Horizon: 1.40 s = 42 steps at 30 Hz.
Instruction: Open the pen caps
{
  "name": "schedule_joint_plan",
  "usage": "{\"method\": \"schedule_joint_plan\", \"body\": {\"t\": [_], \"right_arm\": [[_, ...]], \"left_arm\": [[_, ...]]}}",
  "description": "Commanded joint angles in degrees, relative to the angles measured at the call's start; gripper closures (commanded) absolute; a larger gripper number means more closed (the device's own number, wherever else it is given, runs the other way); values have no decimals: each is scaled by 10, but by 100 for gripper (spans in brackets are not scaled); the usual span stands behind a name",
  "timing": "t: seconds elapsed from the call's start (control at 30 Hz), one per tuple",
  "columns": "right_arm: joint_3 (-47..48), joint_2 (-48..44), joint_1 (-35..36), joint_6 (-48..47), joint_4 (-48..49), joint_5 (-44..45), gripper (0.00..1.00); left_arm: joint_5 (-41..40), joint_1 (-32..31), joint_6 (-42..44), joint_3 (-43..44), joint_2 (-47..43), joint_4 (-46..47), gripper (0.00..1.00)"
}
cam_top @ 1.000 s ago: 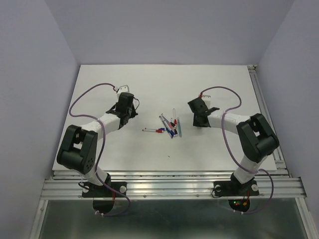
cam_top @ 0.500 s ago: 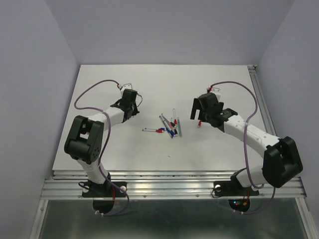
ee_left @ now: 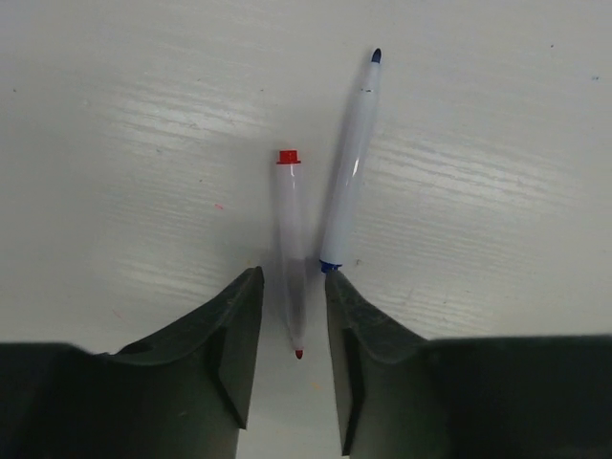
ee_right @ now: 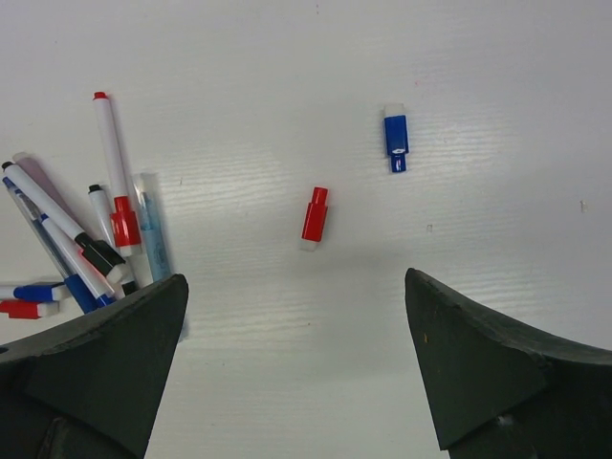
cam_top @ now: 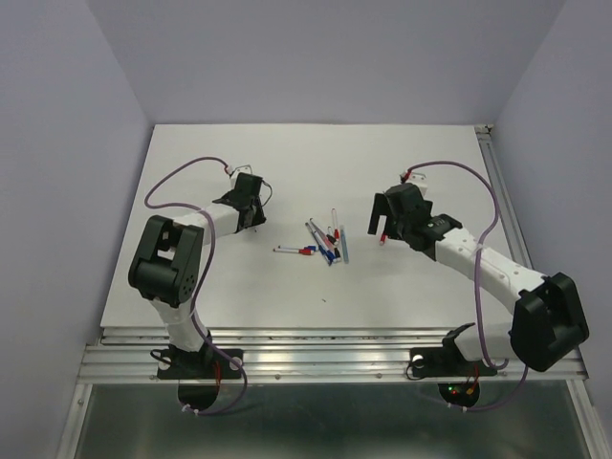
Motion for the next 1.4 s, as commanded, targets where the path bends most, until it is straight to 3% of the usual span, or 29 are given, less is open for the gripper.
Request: {"method": "schedule_joint_plan", "body": {"t": [0.0,0.1,0.17,0.3,0.37,0.4,0.63,0.83,1.03,1.2,1.37], "right_arm": [[-7,-23,-3,-3,2,14,0],[-14,-40,-3,-2,1,10,0],[-21,-48,-3,-3,5,9,0],[-32,-60,-4,-3,5,18,0],[-35,-62,-3,1,3,23,0],[-39,-65,-3,8,1,27,0],[-51,-77,-3,11,16,16,0],[-54,-78,-3,14,11,23,0],[-53,-81,-3,17,2,36,0],[-55,-77,-3,16,7,31,0],[-53,-69,-3,15,8,27,0]], "left_arm": [[6,1,-5,-1,-52,-3,52],[8,1,-10,-11,-75,-21,43],[18,1,-16,-20,-99,-26,43],[47,-5,-48,-44,-150,-26,24],[56,-14,-67,-55,-167,-35,5],[60,-27,-86,-67,-183,-37,1],[35,-117,-121,-52,-208,-55,1],[23,-164,-154,40,-127,-71,1],[-34,-208,-174,132,-39,-162,2],[-66,-231,-214,100,-53,-200,1],[-81,-231,-313,21,-96,-233,1]]}}
